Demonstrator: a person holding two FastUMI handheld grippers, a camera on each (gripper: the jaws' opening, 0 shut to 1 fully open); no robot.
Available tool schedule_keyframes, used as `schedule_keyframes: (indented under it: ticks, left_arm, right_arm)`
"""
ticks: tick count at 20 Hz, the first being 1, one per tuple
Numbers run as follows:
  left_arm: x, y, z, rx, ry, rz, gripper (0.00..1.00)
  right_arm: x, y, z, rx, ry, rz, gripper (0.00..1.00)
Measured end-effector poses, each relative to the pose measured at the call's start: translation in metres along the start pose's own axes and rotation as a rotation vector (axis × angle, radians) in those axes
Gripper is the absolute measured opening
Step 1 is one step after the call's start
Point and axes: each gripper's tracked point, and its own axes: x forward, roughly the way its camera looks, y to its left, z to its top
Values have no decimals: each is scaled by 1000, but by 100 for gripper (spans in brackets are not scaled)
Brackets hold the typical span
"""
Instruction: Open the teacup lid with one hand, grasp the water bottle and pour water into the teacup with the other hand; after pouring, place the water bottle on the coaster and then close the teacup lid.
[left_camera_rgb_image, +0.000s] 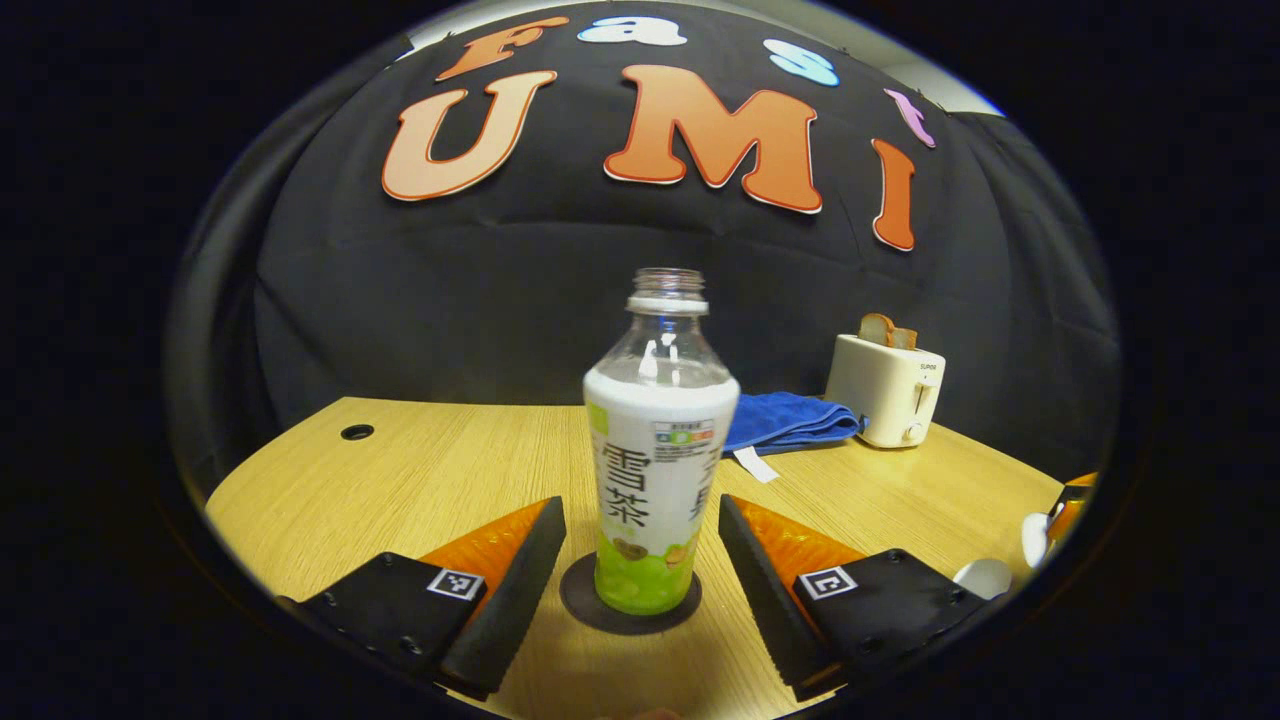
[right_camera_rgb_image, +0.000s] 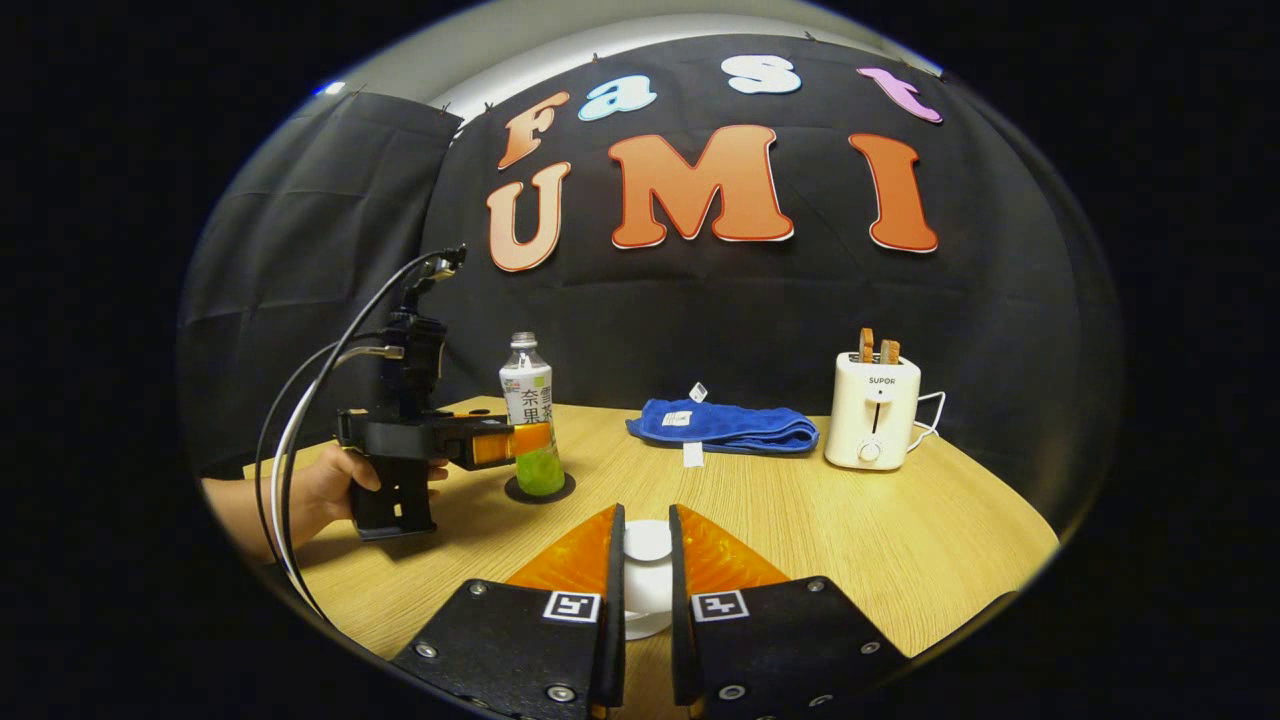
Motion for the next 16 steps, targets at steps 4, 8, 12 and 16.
schedule_keyframes:
  ticks: [4,8,12,16]
  left_arm:
    - [-25,-8,10,23,-47,-5,98]
    - [-48,-14,2,7,-34,-12,98]
    - [-71,-7,8,5,-66,9,98]
    - [-83,3,14,6,-84,34,98]
  right_arm:
    - [3,8,-3,-10,-10,12,19]
    - [14,16,-14,-14,1,20,19]
    - [21,20,-28,-12,37,24,19]
    - [25,24,-37,-3,54,28,19]
